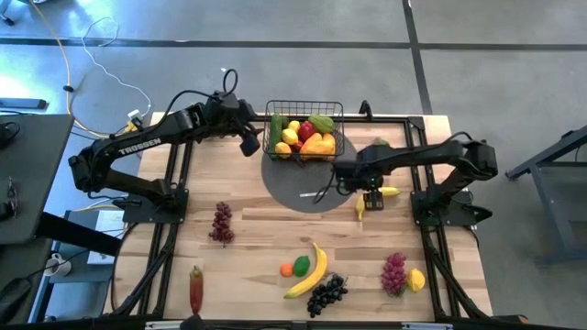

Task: Build produce basket
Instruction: Put the banana into the wire basket

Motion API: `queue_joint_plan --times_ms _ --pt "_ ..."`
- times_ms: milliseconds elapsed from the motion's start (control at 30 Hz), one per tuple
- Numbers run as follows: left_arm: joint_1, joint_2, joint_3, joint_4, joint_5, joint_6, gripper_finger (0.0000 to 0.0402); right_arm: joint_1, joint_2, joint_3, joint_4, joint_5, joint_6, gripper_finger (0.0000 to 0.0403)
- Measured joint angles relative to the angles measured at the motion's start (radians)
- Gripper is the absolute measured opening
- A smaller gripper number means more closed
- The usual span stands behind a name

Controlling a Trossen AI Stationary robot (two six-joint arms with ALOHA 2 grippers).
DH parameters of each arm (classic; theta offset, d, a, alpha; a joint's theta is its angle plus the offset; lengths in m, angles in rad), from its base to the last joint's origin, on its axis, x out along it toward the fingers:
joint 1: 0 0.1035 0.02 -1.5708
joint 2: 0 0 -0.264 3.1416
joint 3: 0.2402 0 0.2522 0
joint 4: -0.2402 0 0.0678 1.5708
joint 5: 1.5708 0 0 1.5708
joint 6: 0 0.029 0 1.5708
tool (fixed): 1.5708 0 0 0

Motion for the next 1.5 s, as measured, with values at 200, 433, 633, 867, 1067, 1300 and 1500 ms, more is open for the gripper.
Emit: queue_joint_plan --times_ms 200,433,633,867,1067,1300,1500 --pt "0.000 0.000 0.000 0.000 0.000 -0.055 0.0239 0.000 0.000 -0.087 0.143 0.000 -0.104 0.0231" --pt "0.000 0.001 0.000 0.000 0.000 -0.095 0.0239 0.000 0.000 -0.159 0.259 -0.038 -0.184 0.0231" --pt "0.000 0.001 0.000 0.001 -0.009 -0.107 0.0239 0.000 0.000 -0.209 0.326 -0.063 -0.194 0.0231" --pt "0.000 0.001 0.000 0.004 -0.019 -0.109 0.0239 0.000 0.000 -0.266 0.384 -0.070 -0.188 0.0231" --pt "0.000 0.001 0.000 0.034 -0.019 -0.107 0.0239 0.000 0.000 -0.308 0.420 -0.087 -0.161 0.0230" --pt "0.000 0.001 -0.001 0.064 -0.019 -0.107 0.0239 0.000 0.000 -0.321 0.443 -0.087 -0.084 0.0169" --pt "0.001 0.001 -0.001 0.064 -0.019 -0.107 0.0239 0.000 0.000 -0.320 0.443 -0.093 -0.011 0.0106"
